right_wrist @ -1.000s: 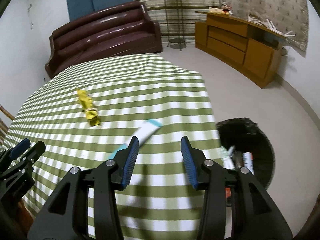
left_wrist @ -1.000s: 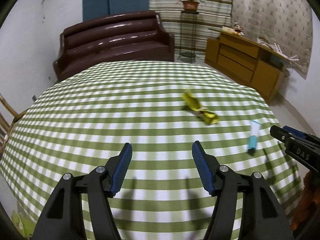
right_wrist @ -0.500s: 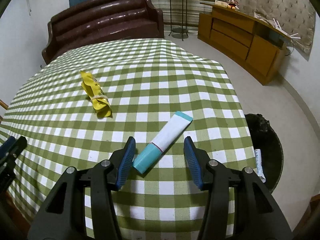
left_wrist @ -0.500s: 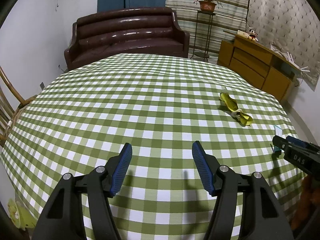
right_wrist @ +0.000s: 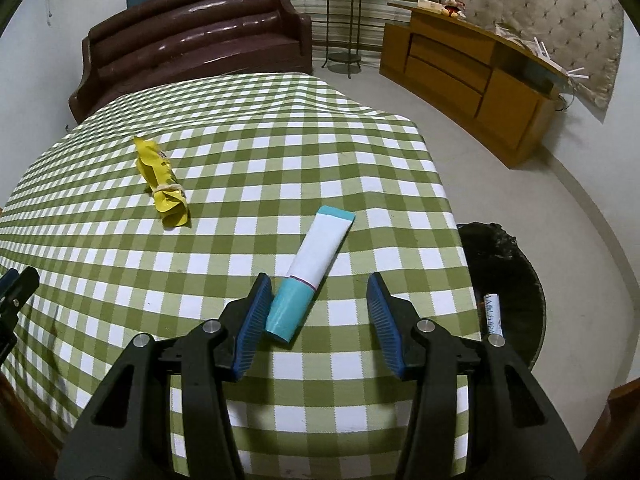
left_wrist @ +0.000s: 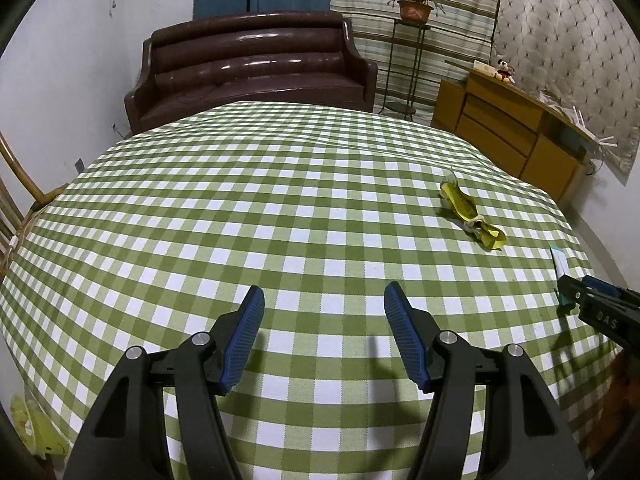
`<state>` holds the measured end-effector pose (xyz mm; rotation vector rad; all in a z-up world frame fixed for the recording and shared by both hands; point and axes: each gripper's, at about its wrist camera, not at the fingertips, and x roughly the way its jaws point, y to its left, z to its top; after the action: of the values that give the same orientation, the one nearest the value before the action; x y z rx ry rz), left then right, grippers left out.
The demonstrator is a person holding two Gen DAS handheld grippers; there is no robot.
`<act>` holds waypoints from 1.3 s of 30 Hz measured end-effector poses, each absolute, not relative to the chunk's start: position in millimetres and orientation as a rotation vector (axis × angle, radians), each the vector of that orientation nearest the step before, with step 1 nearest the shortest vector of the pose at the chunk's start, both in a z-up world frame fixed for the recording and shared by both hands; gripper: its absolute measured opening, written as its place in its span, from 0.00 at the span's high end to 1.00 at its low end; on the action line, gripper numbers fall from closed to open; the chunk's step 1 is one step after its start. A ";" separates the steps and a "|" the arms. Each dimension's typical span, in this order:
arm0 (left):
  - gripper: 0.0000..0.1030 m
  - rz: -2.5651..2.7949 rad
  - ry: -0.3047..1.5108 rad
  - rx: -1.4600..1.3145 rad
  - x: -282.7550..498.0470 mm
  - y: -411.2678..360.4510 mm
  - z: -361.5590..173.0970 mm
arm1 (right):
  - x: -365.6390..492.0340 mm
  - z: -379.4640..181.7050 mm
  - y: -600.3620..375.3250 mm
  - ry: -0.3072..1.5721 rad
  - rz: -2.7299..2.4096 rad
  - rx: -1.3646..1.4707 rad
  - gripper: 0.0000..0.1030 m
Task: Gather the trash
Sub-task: 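Move the right gripper to the teal-capped tube and close on it, then grasp the yellow wrapper with the left gripper while the right gripper holds the teal tube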
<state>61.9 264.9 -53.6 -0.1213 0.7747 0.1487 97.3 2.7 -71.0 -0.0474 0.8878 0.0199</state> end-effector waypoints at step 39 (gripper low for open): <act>0.40 0.056 0.793 -0.114 90.0 211.3 -47.1 | 116.1 -56.7 -1.9 0.841 0.073 -0.040 0.88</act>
<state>90.0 211.3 -47.1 -0.1139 0.7928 0.0559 116.1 -2.0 -56.7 -0.0401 0.8407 0.0735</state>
